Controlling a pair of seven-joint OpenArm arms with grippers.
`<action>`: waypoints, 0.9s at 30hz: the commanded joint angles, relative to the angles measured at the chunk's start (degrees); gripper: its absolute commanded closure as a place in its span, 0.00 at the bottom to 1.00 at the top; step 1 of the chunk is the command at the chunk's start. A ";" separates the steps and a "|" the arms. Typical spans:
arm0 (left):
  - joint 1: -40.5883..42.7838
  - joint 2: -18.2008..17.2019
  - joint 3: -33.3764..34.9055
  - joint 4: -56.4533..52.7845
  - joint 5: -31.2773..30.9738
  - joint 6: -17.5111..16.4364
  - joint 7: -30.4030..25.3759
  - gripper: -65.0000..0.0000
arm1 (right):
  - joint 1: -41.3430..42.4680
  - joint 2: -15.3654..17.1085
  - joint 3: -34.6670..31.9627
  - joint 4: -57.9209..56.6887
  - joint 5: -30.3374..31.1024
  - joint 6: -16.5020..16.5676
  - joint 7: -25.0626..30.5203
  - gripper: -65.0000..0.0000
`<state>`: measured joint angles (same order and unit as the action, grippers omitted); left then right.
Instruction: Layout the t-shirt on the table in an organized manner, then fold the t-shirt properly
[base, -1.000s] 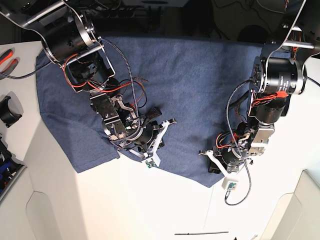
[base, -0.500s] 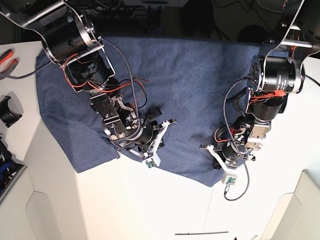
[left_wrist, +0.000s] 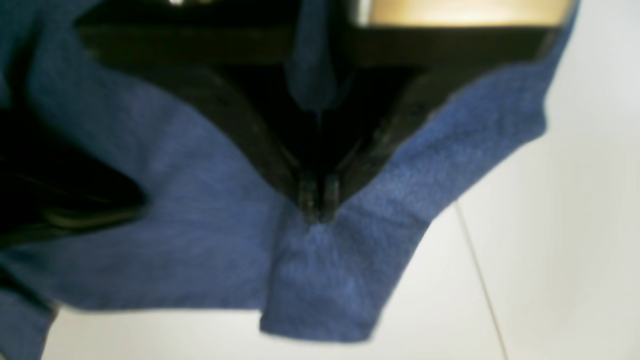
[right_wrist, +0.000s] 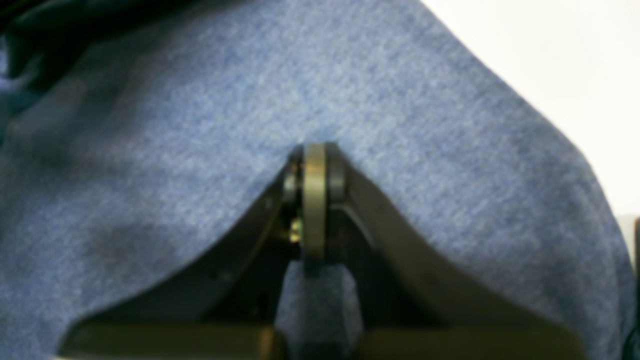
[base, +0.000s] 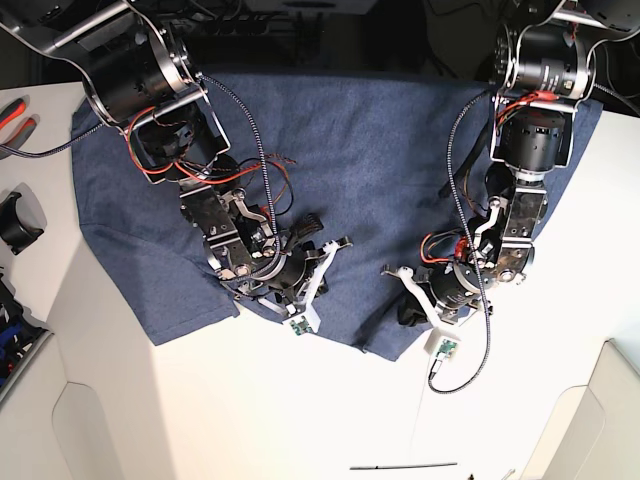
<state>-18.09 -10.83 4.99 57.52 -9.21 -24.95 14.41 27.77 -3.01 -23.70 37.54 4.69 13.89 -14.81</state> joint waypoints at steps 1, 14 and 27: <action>-0.37 -0.68 -0.13 4.11 -1.38 -0.39 -0.31 1.00 | -0.04 0.31 -0.04 -0.37 -1.25 -0.61 -4.52 1.00; 14.45 -2.67 -0.13 25.07 -4.11 -0.20 17.03 1.00 | -0.04 0.31 -0.04 -0.37 -1.25 -0.61 -4.50 1.00; 20.13 -2.71 -0.31 25.42 -4.74 -1.70 19.28 1.00 | -0.04 0.33 -0.04 -0.37 -1.25 -0.59 -4.52 1.00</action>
<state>2.85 -13.19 4.95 81.76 -13.34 -26.41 34.70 27.77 -3.01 -23.70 37.54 4.69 13.91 -14.83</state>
